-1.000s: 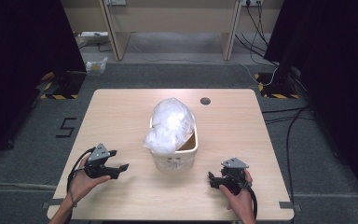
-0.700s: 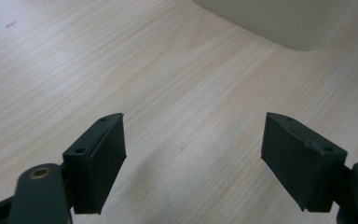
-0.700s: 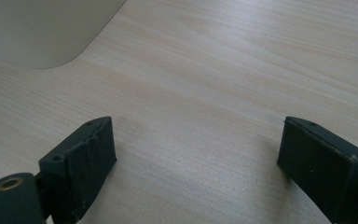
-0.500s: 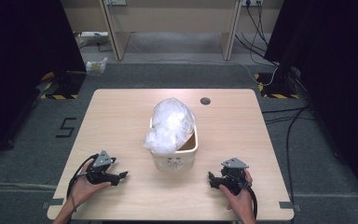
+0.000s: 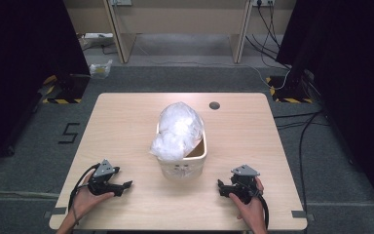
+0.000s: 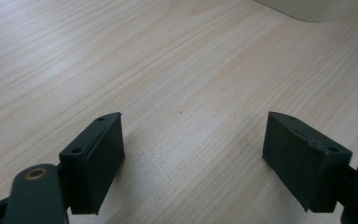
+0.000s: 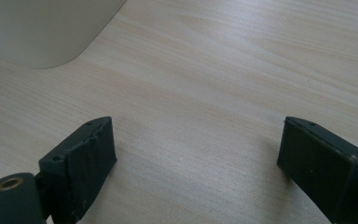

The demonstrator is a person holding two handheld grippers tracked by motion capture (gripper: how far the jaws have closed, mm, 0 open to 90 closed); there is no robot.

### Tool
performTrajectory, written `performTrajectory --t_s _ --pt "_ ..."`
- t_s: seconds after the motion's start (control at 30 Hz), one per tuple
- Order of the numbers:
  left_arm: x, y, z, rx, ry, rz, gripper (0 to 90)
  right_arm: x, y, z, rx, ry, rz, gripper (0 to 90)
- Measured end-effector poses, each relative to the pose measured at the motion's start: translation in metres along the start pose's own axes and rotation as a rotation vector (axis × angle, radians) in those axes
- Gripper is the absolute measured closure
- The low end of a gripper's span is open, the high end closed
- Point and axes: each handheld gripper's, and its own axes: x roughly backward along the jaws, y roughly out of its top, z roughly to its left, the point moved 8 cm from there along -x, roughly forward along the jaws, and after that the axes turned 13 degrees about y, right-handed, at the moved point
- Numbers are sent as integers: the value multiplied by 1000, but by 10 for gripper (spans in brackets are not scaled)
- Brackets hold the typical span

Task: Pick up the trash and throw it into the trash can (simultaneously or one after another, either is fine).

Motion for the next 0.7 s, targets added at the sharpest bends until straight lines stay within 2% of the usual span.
performTrajectory --t_s 0.7 --pt "-1 0 0 -2 -4 3 179 0 0 0 -1 0 0 112"
